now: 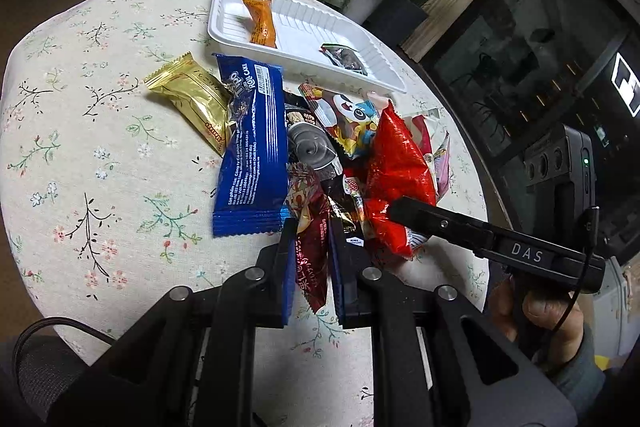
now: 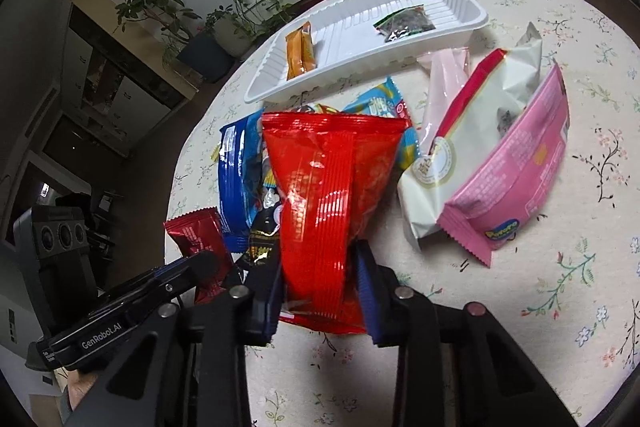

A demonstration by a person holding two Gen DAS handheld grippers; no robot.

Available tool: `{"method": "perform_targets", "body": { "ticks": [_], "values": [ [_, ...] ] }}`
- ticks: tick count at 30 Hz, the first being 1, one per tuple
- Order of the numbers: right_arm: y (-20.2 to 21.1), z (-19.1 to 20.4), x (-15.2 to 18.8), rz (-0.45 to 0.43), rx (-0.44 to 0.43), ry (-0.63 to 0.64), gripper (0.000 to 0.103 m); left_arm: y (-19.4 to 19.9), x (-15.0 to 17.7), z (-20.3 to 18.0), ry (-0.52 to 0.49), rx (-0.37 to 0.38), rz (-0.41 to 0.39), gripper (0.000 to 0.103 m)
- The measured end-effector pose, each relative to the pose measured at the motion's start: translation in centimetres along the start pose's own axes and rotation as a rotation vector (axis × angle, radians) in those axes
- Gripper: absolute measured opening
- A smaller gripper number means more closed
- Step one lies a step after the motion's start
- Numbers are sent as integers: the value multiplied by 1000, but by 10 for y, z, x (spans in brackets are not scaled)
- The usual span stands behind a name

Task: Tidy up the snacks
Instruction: 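Grasp the red chip bag with the right tool and lift it, then lower both packets into the white tray and open both tools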

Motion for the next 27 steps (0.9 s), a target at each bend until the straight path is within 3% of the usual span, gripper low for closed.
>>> {"method": "perform_targets", "body": {
  "ticks": [5,19,27],
  "values": [
    [8,1,-1,-26,1,13,26,2,0,0,2,0,-4,13],
    [51,21,-4,-92,-55,35,25,14,-7,-2,13,29,-17,13],
    [86,-1,-34,-170,-44,-12,25,37,-42,1,30,55,-65,13]
  ]
}}
Point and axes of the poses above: each gripper's, at about its wrist camera, not at the fingertips, and y roughly against the way its jaws point, z to its left, x to its underside, the point moved 9 cm from there along -y, roughly the way its jaws point, and after that the axes turned 4 degrees about -x, right-handed, at the moved point
